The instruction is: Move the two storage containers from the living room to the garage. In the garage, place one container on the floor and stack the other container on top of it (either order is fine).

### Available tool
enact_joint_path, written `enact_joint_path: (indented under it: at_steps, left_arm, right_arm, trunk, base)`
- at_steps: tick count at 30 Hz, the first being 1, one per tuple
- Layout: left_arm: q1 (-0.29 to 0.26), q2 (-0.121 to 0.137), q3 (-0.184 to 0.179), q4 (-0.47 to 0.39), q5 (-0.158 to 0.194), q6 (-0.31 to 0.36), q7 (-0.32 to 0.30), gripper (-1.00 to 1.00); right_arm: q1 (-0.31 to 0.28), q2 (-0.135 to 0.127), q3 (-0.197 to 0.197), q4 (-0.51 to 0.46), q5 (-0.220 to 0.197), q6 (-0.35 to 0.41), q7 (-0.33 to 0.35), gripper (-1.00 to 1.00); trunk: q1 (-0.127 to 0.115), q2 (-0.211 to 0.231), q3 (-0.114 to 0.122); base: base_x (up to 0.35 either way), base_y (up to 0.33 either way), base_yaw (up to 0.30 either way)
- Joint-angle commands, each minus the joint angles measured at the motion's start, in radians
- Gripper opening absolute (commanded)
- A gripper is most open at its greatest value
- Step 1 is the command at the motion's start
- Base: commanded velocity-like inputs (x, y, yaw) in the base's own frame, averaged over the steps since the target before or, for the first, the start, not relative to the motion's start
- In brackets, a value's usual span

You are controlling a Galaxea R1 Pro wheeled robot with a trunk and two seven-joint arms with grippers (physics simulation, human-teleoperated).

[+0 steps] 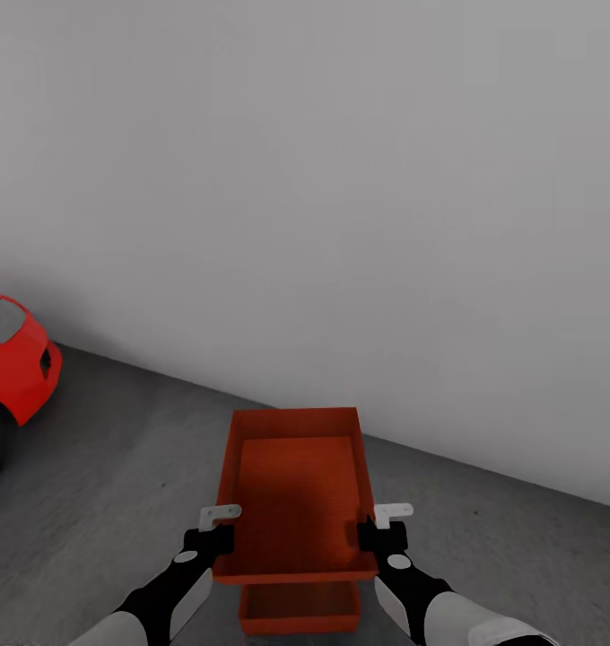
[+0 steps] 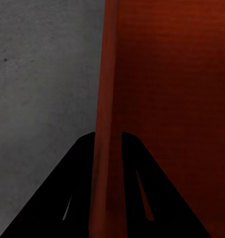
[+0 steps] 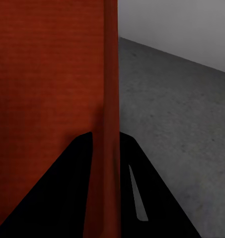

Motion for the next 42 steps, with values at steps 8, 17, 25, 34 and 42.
enact_joint_path:
  at_steps: [8, 17, 25, 34, 42]
  left_arm:
    - [-0.001, -0.001, 0.014, -0.003, -0.01, -0.004, 0.033, -1.0]
    - [-0.001, -0.001, 0.014, -0.004, -0.012, -0.004, 0.033, -1.0]
    - [-0.001, -0.001, 0.014, -0.004, -0.012, -0.004, 0.033, -1.0]
    - [-0.001, -0.001, 0.014, -0.004, -0.012, -0.004, 0.033, -1.0]
    - [-0.001, -0.001, 0.014, -0.004, -0.012, -0.004, 0.033, -1.0]
  right_arm:
    - [0.0, 0.0, -0.036, 0.004, -0.021, -0.007, -0.023, -1.0]
    - [0.0, 0.0, -0.036, 0.004, -0.021, -0.008, -0.023, -1.0]
    - [0.0, 0.0, -0.036, 0.004, -0.021, -0.008, -0.023, -1.0]
    - [0.0, 0.0, -0.036, 0.004, -0.021, -0.008, -0.023, -1.0]
    - [0.0, 0.0, -0.036, 0.004, -0.021, -0.008, -0.023, -1.0]
  trunk:
    - [0.0, -0.001, -0.014]
    - [0.0, -0.001, -0.028]
    - [0.0, -0.001, -0.041]
    - [0.0, -0.001, -0.055]
    - [0.0, -0.001, -0.068]
  base:
    - [0.0, 0.0, 0.0]
    - [0.0, 0.0, 0.0]
    - [0.0, 0.0, 0.0]
    - [0.0, 0.0, 0.0]
    - [0.0, 0.0, 0.0]
